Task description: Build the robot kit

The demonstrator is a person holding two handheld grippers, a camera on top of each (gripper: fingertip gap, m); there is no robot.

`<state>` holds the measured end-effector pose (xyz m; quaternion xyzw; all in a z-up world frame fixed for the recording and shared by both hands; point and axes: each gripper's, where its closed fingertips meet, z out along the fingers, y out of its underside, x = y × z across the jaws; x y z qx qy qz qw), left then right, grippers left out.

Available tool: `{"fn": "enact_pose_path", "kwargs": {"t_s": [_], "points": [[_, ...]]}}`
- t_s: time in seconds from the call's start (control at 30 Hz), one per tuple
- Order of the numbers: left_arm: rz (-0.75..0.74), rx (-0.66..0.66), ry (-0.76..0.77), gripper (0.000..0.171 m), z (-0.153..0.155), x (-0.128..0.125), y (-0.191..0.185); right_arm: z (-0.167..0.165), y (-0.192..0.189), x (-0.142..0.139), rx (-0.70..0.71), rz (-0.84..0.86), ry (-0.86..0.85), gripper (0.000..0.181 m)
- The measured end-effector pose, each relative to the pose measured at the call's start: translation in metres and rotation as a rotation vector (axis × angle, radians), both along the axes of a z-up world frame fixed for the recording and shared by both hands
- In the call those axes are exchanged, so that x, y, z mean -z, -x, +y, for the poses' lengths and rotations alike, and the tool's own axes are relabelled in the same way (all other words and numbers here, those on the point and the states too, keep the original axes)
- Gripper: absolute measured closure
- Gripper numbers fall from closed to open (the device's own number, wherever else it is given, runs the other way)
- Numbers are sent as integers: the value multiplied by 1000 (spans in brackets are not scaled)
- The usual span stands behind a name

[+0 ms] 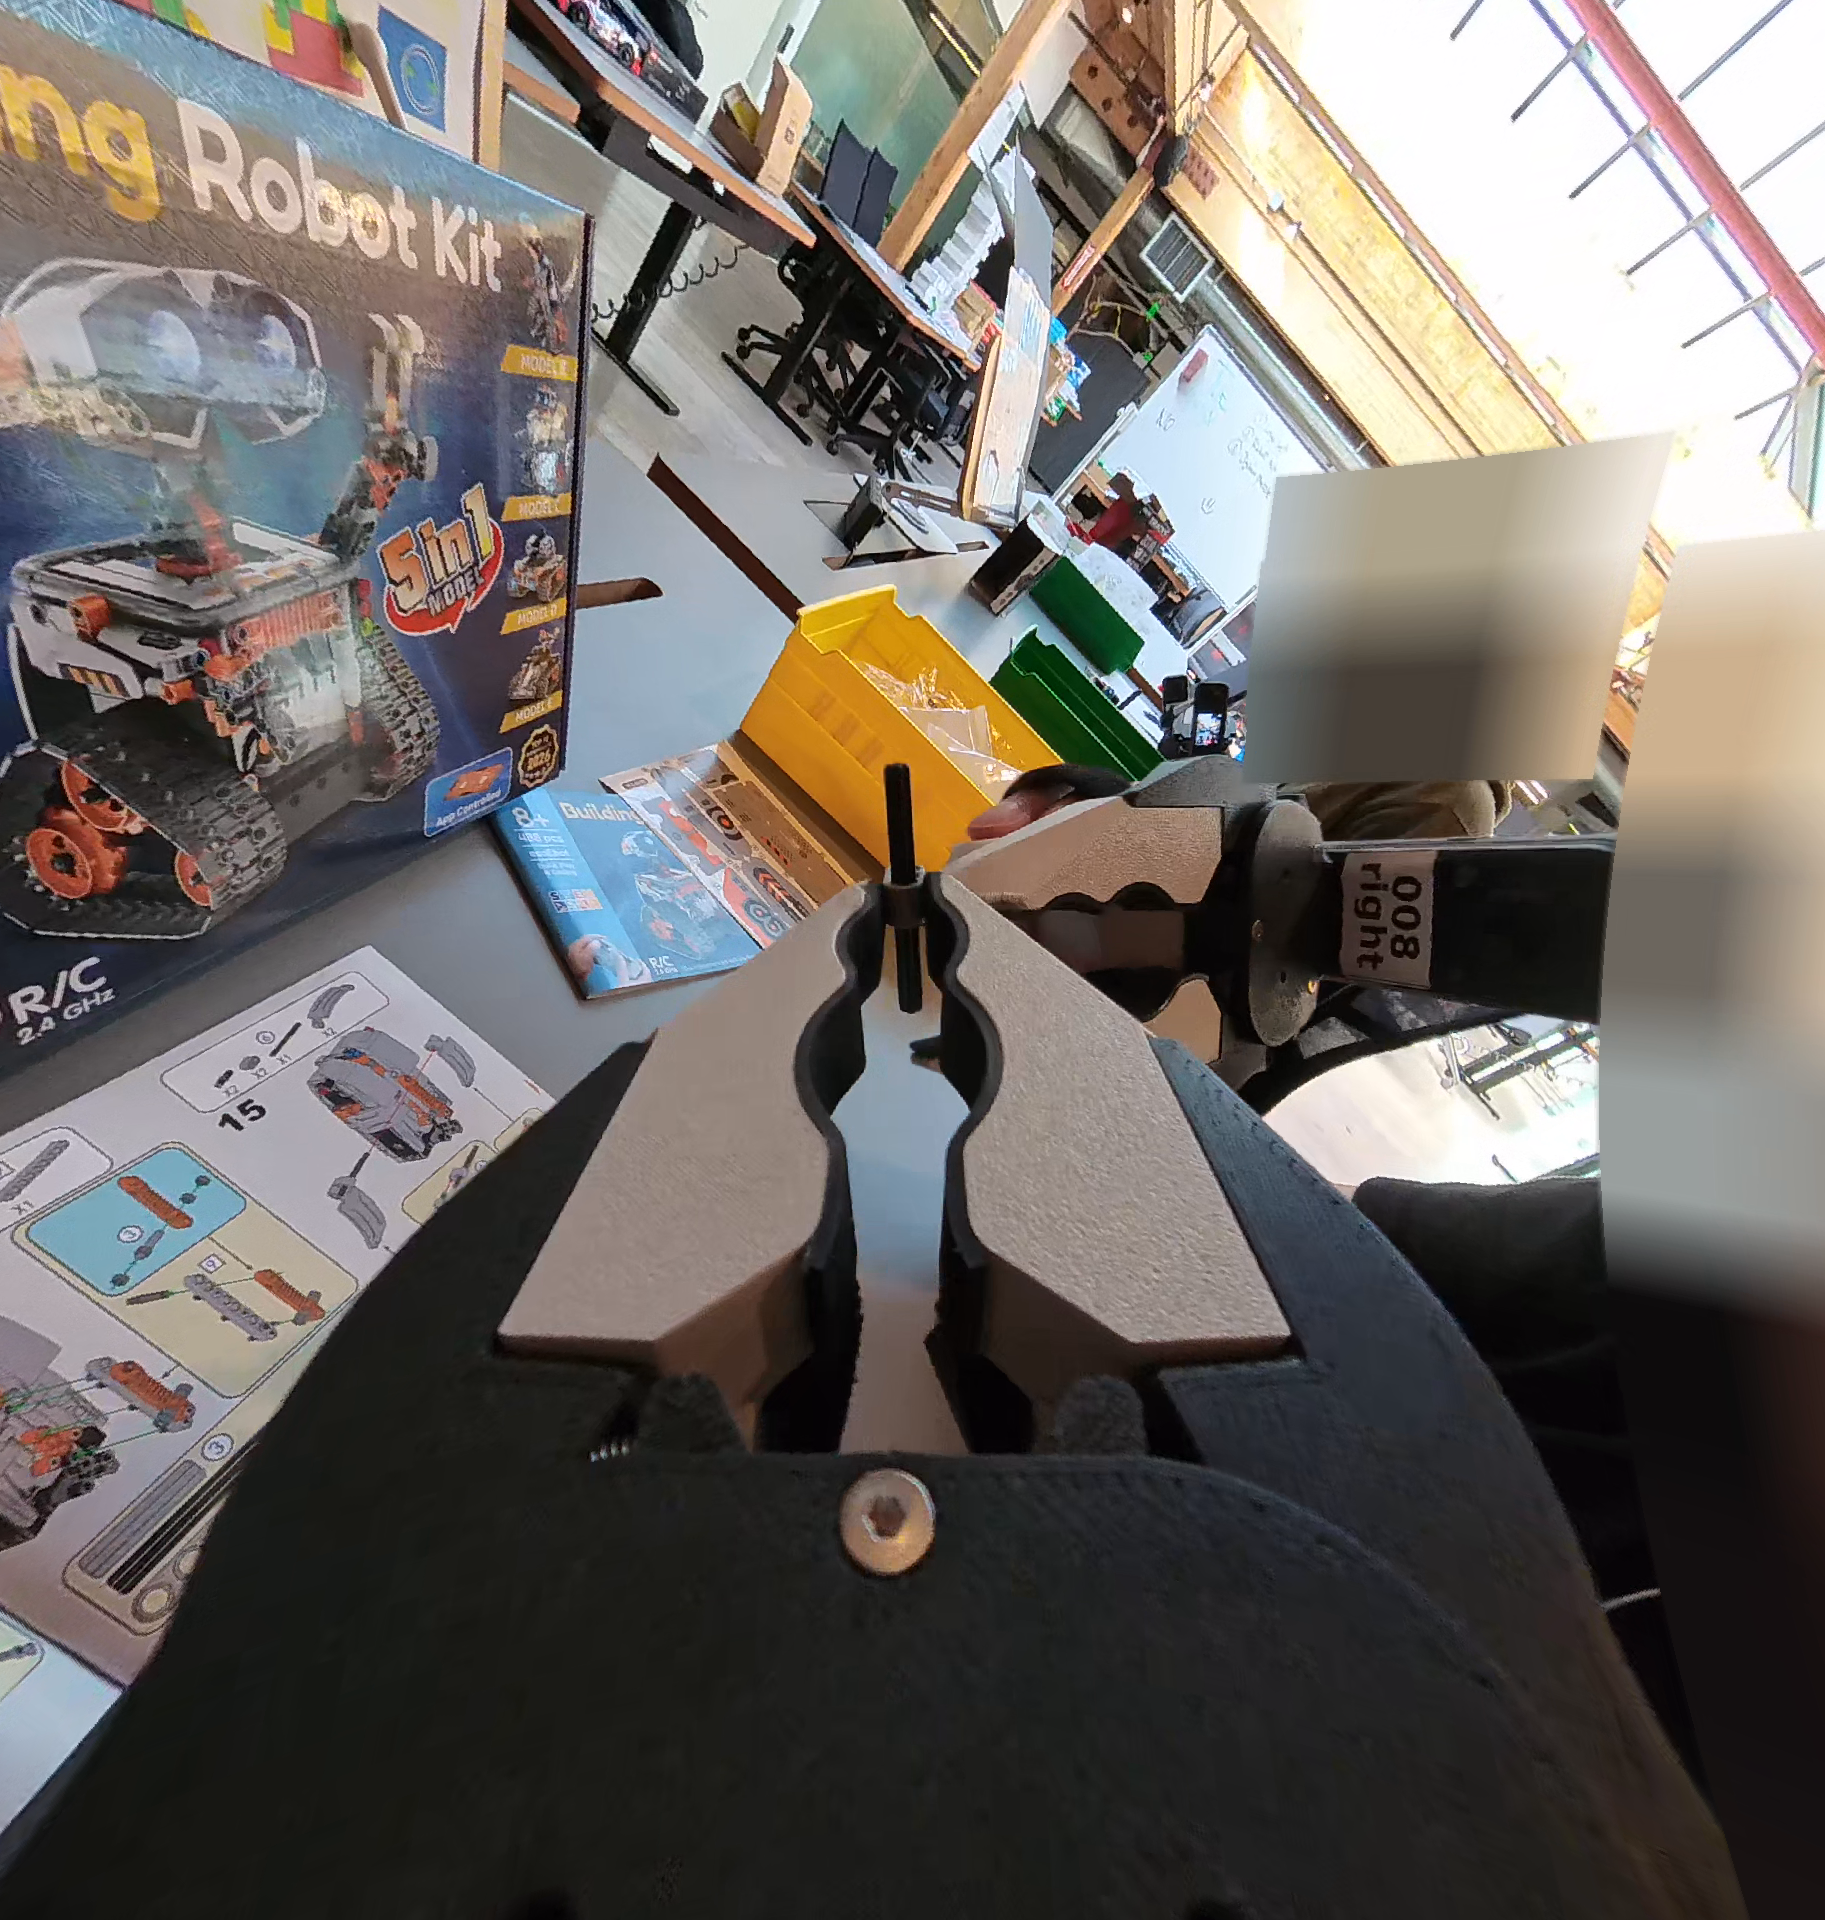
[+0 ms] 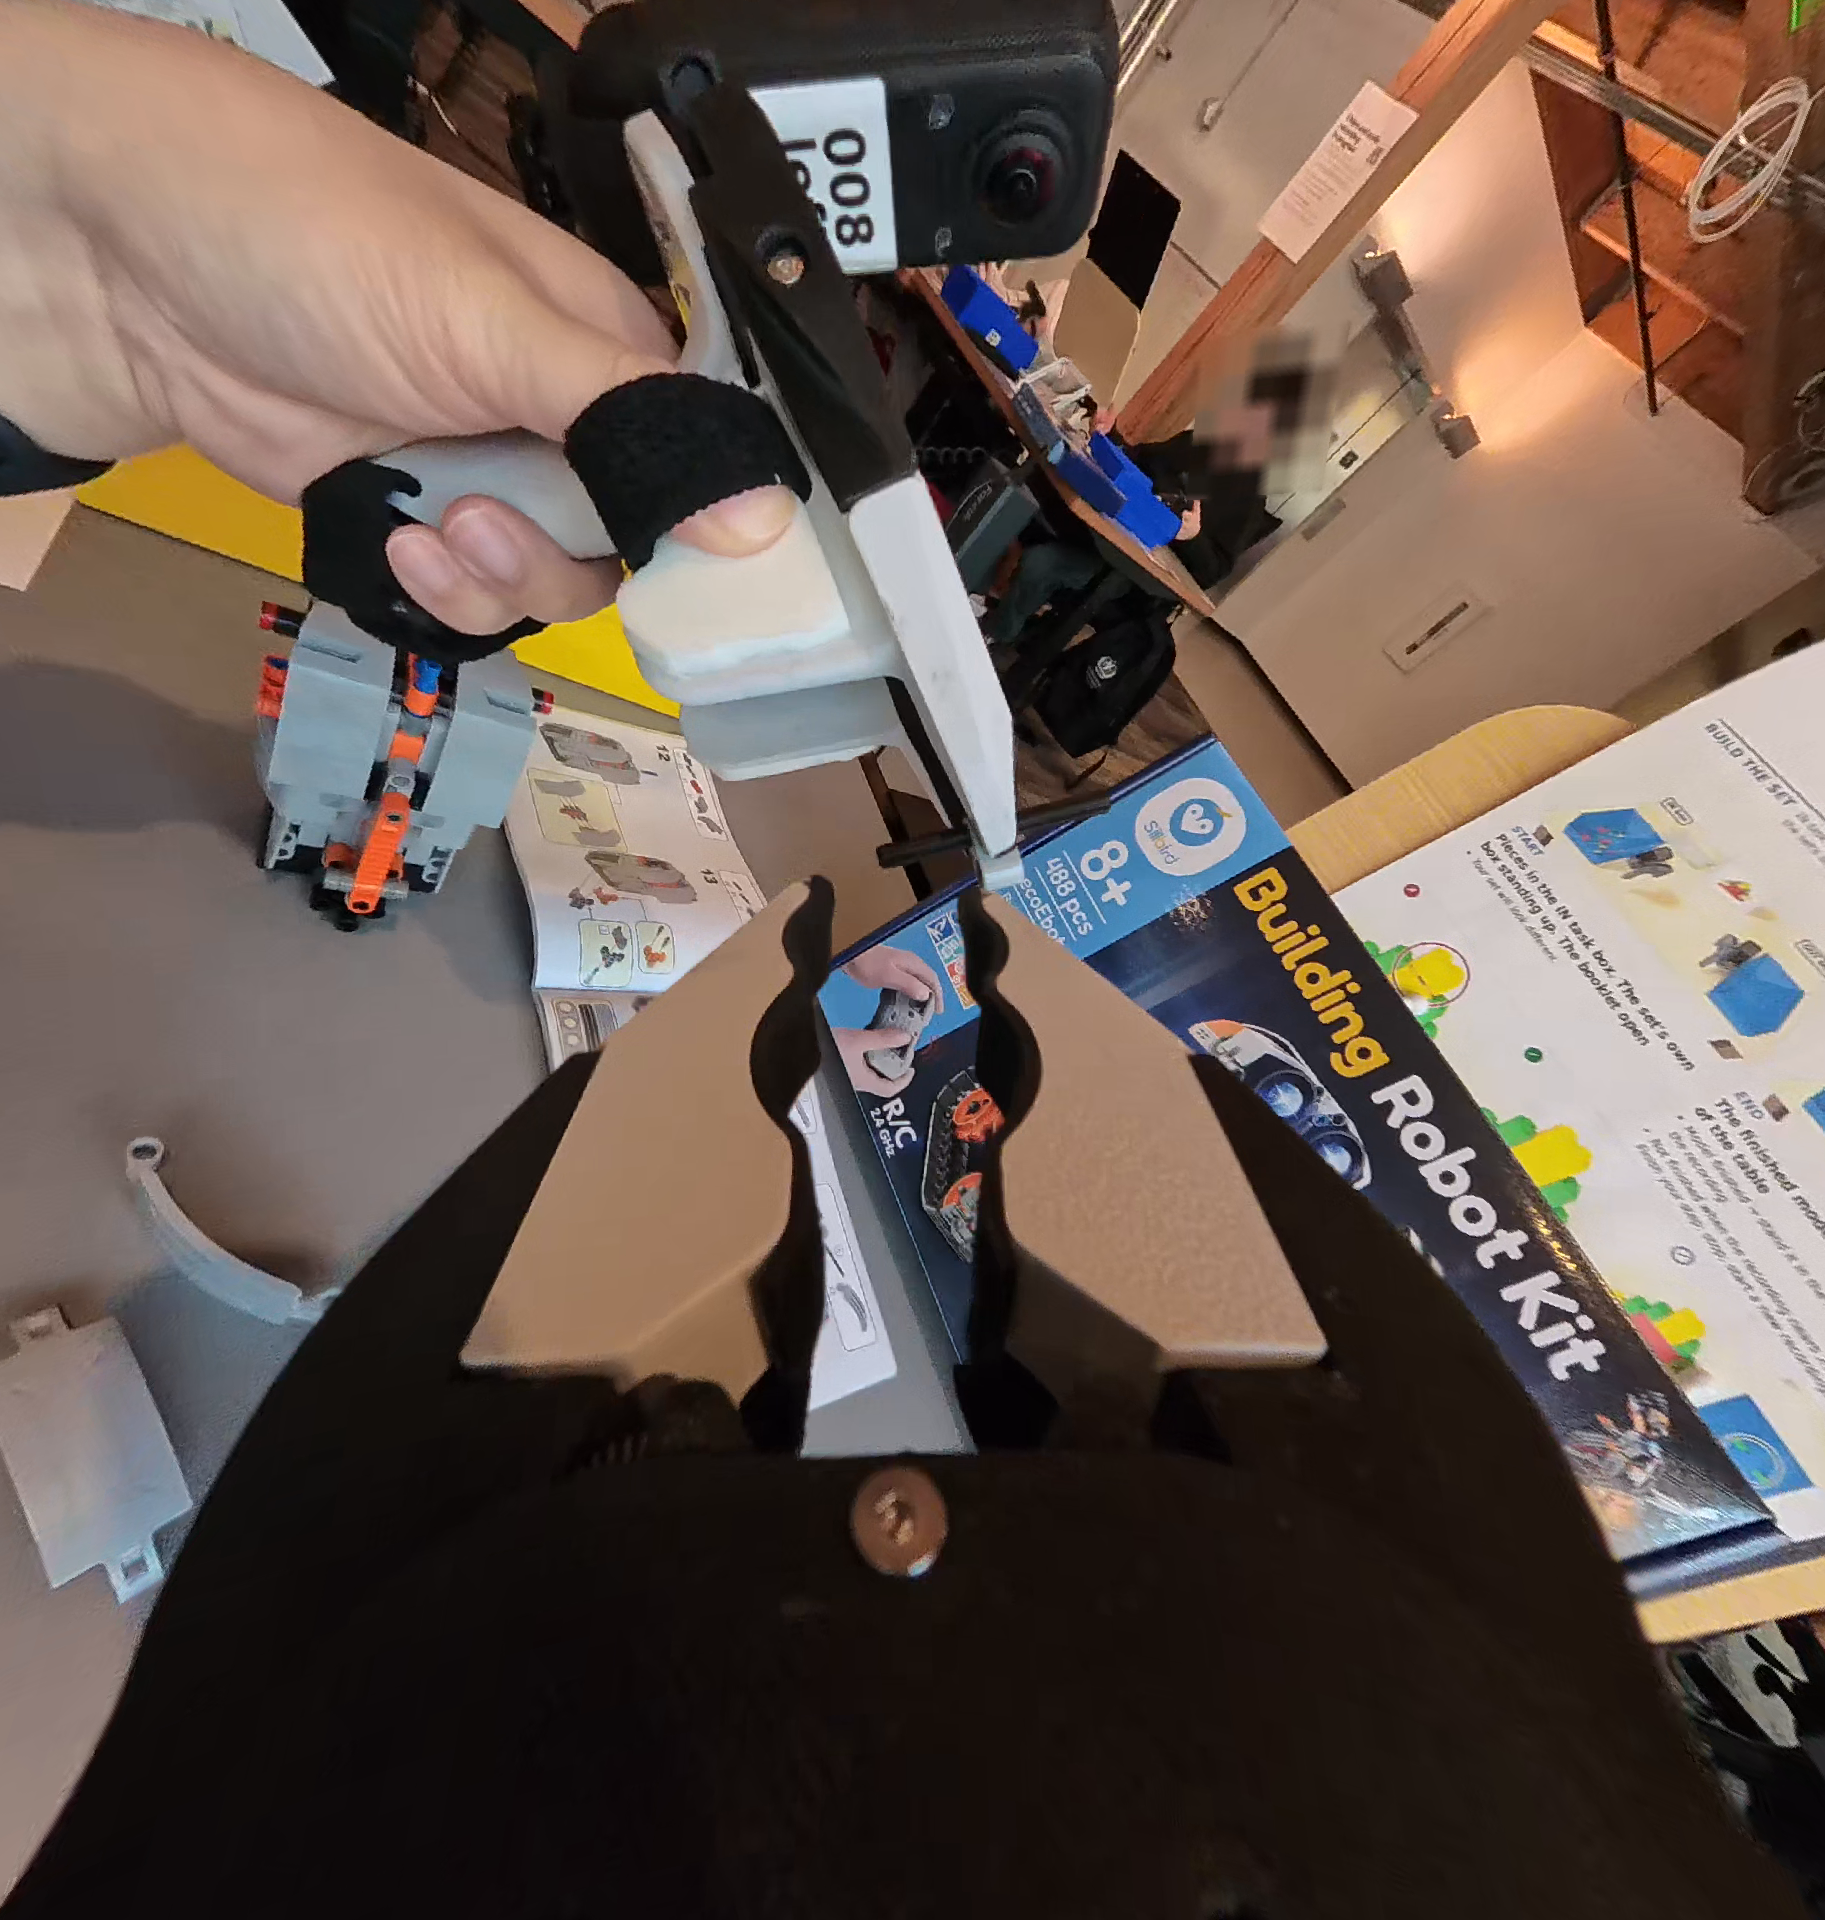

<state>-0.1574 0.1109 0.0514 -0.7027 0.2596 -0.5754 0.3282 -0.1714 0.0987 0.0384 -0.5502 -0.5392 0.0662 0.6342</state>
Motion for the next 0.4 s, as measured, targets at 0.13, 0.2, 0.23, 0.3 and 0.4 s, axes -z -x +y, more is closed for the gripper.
{"fn": "enact_pose_path", "kwargs": {"t_s": [0.13, 0.2, 0.23, 0.3, 0.4], "points": [[-19, -3, 7, 166, 0, -3, 1, 0, -8, -15, 16, 55, -37, 156], [-20, 7, 9, 166, -2, -3, -2, 1, -9, -18, 20, 69, -41, 148], [-15, 13, 9, 167, -3, -2, -4, 1, -8, -15, 20, 59, -35, 148], [-9, 26, 11, 166, -5, 0, -9, 2, -6, -11, 23, 39, -40, 147], [3, 35, 15, 167, -7, 3, -13, 4, -4, -4, 28, 4, -27, 148]]}}
